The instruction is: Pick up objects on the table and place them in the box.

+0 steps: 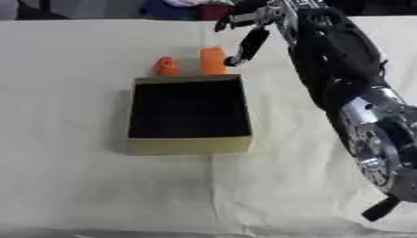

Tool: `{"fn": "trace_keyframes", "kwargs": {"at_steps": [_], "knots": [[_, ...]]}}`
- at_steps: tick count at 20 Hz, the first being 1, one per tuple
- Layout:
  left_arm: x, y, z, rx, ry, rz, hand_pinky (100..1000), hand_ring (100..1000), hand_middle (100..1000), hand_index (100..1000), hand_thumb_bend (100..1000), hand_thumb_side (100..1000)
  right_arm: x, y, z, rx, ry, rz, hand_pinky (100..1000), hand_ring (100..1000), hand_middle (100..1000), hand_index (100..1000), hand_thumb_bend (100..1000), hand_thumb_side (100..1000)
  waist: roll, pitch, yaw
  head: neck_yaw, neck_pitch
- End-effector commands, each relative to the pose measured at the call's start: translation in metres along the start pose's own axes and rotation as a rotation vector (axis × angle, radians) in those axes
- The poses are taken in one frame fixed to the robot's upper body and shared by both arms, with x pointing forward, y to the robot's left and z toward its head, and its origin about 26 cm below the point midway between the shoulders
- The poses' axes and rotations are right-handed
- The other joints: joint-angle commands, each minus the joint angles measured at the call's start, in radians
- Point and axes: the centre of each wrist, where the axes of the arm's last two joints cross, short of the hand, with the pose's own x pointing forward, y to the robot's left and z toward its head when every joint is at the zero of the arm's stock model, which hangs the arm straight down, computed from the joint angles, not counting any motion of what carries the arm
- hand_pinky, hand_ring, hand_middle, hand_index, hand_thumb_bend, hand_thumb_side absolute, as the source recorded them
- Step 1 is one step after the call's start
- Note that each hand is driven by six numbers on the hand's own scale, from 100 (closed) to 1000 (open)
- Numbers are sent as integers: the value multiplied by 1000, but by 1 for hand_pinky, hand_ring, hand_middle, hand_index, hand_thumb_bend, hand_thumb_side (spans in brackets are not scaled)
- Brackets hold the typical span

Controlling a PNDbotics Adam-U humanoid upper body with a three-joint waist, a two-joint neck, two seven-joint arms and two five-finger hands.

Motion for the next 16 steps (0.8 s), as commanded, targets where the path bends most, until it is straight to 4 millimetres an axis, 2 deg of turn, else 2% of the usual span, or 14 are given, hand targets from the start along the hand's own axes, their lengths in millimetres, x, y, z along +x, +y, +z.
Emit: {"fn": "trace_keyframes", "kwargs": {"at_steps": [1, 10, 16], "knots": [[6, 3, -7, 0, -36, -6, 757, 551, 634, 776, 100, 844, 1, -17, 5, -22, -16, 16, 894, 889, 904, 974, 326, 478, 2, -14, 3, 0, 5], [7, 1, -7, 0, -32, 1, 758, 550, 633, 776, 100, 845, 14, -20, -5, 12, -51, 27, 896, 898, 910, 980, 334, 480, -1, -3, 12, -3, 4], [7, 1, -7, 0, -33, 5, 758, 549, 633, 773, 100, 846, 20, -11, -14, 91, -29, 32, 891, 903, 909, 976, 345, 484, -3, 5, 22, -7, -1]]}}
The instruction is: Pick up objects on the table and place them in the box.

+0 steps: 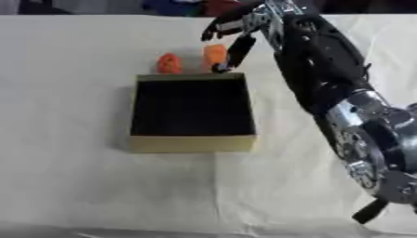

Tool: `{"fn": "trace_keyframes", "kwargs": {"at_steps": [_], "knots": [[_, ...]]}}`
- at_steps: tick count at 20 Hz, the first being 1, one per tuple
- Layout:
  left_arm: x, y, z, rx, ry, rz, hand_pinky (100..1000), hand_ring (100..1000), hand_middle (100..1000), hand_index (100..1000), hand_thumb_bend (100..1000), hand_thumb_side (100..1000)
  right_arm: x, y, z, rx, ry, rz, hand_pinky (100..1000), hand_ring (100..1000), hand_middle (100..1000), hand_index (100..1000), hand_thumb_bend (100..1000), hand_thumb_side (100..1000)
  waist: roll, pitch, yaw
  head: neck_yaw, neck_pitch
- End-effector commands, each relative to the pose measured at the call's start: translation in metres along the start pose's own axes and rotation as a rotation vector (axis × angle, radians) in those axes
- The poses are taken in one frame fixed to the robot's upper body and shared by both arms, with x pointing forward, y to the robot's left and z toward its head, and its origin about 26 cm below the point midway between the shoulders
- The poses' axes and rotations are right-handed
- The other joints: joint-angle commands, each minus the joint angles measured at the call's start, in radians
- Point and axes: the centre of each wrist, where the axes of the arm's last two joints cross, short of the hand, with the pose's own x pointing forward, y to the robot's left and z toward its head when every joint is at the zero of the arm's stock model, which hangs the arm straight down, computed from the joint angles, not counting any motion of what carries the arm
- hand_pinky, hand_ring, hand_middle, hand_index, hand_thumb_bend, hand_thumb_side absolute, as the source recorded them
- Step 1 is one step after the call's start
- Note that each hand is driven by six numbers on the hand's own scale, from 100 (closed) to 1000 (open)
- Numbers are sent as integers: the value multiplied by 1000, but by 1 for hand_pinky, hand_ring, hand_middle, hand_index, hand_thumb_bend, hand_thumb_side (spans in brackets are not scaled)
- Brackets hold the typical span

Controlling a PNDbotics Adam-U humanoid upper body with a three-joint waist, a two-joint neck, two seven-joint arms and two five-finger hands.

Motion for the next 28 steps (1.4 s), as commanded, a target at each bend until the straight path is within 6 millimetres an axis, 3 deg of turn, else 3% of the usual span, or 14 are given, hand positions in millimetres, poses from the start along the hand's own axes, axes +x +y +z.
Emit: {"fn": "trace_keyframes", "kwargs": {"at_steps": [1, 17, 28], "knots": [[6, 2, -6, 2, -32, 3, 759, 549, 633, 773, 100, 847, 2, -10, 2, 36, 22, 36, 889, 905, 909, 976, 348, 483, 3, -12, 5, -5, -1], [6, 1, -5, 3, -29, 5, 760, 548, 632, 772, 100, 846, 7, -14, 0, 5, 60, 70, 889, 914, 912, 975, 374, 490, 3, 1, 13, -15, -10], [6, 2, -7, 0, -37, 0, 761, 548, 633, 770, 100, 845, 5, -62, 32, -154, 94, 110, 889, 918, 914, 970, 359, 503, 1, 7, 11, -15, -17]]}}
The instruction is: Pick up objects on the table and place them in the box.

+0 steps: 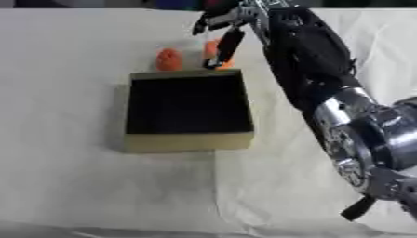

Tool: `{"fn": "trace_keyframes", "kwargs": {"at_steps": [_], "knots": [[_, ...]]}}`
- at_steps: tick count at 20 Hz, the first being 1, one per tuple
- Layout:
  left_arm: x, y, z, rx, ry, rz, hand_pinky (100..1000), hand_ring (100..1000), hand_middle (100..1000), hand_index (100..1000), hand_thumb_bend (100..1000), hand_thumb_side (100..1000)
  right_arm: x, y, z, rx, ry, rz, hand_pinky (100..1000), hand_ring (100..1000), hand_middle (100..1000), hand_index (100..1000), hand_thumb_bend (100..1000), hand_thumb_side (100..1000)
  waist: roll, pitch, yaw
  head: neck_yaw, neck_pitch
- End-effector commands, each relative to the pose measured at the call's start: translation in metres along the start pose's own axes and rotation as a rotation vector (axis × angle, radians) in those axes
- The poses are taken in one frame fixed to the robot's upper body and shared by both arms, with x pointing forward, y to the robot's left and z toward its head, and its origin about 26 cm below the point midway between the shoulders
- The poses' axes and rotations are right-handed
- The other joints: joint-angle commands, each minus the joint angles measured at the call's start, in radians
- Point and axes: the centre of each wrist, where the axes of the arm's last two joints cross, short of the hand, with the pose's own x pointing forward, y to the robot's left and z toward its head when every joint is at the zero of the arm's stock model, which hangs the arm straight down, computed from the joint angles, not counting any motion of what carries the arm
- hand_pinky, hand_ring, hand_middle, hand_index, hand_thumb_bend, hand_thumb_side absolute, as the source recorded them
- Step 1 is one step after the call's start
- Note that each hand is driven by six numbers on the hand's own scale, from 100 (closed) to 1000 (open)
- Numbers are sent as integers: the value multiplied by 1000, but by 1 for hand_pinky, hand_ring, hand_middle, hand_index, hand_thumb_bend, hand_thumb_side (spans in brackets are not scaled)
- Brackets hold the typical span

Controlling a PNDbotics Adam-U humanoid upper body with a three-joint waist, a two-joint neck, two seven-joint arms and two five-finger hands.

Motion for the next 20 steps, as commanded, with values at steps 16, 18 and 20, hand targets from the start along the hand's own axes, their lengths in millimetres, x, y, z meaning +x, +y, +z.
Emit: {"fn": "trace_keyframes", "kwargs": {"at_steps": [16, 18, 20], "knots": [[7, 4, -10, -6, -47, -18, 762, 548, 635, 769, 100, 845, -20, -40, 32, -45, 117, 53, 888, 935, 932, 989, 405, 469, -7, 1, -2, -9, -35], [7, 4, -10, -6, -49, -18, 762, 548, 635, 769, 100, 843, -20, -39, 31, -30, 124, 65, 887, 934, 932, 994, 415, 465, -8, 2, 0, -9, -37], [8, 3, -11, -8, -50, -17, 763, 548, 635, 769, 100, 842, -20, -39, 31, -23, 131, 80, 884, 931, 931, 994, 433, 458, -10, 4, 3, -10, -39]]}}
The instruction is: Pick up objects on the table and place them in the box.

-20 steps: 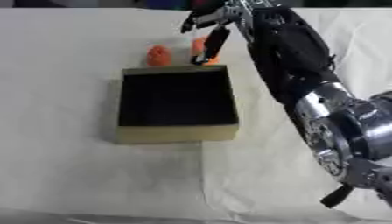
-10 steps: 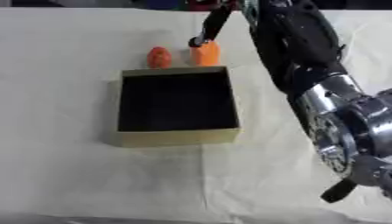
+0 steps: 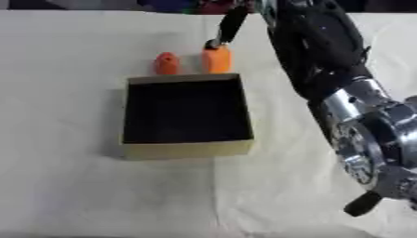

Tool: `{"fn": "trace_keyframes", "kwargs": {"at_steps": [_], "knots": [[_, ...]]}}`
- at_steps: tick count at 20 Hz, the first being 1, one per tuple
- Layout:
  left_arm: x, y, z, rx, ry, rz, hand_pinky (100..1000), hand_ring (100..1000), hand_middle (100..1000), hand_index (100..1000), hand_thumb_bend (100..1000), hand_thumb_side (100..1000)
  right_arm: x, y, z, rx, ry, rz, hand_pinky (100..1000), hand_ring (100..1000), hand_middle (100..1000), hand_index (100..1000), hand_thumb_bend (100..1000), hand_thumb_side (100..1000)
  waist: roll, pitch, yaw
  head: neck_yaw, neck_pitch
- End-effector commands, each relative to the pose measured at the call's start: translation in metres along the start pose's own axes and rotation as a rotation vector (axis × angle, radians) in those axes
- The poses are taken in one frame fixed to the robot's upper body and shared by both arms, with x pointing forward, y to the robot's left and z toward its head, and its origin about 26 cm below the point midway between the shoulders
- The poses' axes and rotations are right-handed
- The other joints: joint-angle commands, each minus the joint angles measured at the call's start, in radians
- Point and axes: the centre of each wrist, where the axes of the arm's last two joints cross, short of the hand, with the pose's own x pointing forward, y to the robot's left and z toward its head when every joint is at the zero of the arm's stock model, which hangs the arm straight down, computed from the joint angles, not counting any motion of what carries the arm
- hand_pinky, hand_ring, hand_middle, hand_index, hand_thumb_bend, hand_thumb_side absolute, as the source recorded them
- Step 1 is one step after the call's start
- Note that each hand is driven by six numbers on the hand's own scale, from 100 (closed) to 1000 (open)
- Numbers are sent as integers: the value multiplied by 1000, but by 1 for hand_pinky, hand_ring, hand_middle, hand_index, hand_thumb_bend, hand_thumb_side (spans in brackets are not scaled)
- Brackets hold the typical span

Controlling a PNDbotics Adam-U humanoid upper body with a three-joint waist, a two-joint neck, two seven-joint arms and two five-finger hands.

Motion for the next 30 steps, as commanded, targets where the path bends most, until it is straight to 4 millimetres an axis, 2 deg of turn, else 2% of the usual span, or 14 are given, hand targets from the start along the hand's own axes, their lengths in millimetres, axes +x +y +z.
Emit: {"fn": "trace_keyframes", "kwargs": {"at_steps": [1, 14, 30], "knots": [[6, 4, -8, -5, -43, -13, 763, 548, 635, 769, 100, 841, -10, -16, 13, -17, 47, 52, 883, 931, 929, 994, 436, 453, 2, -15, 4, -4, -14], [7, 5, -10, -6, -51, -15, 764, 547, 635, 769, 100, 840, -19, 1, 10, 59, 67, 54, 884, 927, 920, 994, 427, 461, -8, -1, 31, -10, -26], [8, 4, -11, -6, -54, -11, 765, 549, 637, 769, 100, 838, -23, 11, 9, 107, 91, 21, 882, 924, 913, 989, 406, 465, -7, 4, 30, -14, -28]]}}
